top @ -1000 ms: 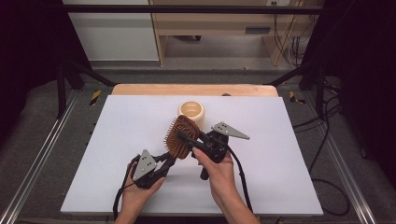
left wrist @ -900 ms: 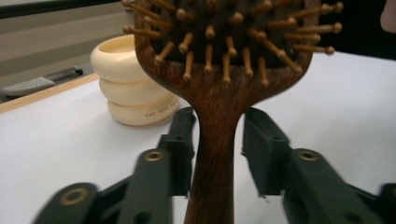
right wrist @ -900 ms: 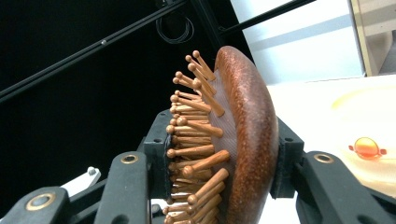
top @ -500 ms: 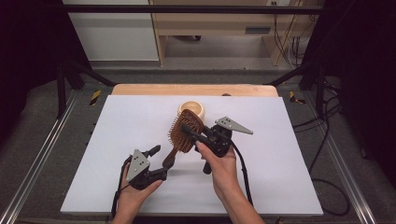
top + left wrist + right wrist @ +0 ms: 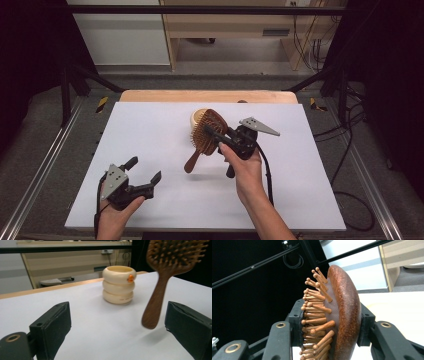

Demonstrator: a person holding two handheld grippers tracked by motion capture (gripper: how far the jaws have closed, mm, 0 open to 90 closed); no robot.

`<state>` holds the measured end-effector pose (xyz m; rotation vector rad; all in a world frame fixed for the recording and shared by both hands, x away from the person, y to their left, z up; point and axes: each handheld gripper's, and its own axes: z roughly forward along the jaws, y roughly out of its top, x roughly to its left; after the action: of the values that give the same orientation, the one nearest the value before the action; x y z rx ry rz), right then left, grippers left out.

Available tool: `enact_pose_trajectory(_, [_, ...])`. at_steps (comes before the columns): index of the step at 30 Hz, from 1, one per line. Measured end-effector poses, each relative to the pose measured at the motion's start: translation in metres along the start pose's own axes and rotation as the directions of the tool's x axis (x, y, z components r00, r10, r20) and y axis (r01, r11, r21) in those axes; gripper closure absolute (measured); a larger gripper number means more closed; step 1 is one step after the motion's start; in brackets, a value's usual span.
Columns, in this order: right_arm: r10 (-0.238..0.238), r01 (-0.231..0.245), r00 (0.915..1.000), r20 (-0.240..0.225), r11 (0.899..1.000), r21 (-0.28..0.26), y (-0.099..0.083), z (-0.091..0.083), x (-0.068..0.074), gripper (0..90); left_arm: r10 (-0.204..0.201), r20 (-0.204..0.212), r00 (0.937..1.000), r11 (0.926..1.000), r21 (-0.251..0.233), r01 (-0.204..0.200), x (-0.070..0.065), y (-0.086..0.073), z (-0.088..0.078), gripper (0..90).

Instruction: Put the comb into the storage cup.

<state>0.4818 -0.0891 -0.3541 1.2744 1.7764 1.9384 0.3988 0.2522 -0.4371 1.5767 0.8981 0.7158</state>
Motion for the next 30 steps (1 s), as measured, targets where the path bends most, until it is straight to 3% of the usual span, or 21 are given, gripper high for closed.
enact_pose_trajectory(9, [-0.021, 0.021, 0.9997, 0.013, 1.000, 0.014, 0.008, -0.001, -0.005, 52.3, 0.003, -0.053, 0.9986, 1.0000, -0.006, -0.003, 0.022, -0.005, -0.002, 4.5])
enact_pose_trajectory(17, [-0.006, 0.006, 0.9997, 0.022, 1.000, 0.011, 0.009, -0.002, -0.010, 52.2, 0.005, -0.059, 0.9982, 1.0000, 0.002, -0.005, 0.025, -0.007, 0.000, 3.8])
enact_pose_trajectory(23, [-0.026, 0.025, 0.9991, 0.034, 0.999, 0.025, 0.012, -0.001, -0.011, 52.0, 0.007, -0.104, 0.9945, 0.9998, 0.018, -0.005, 0.030, -0.008, -0.002, 4.4])
enact_pose_trajectory(30, [-0.030, 0.029, 0.9986, 0.045, 0.999, 0.030, 0.016, 0.002, -0.011, 52.0, -0.006, -0.102, 0.9948, 0.9998, 0.017, 0.008, 0.032, -0.009, -0.001, 4.1])
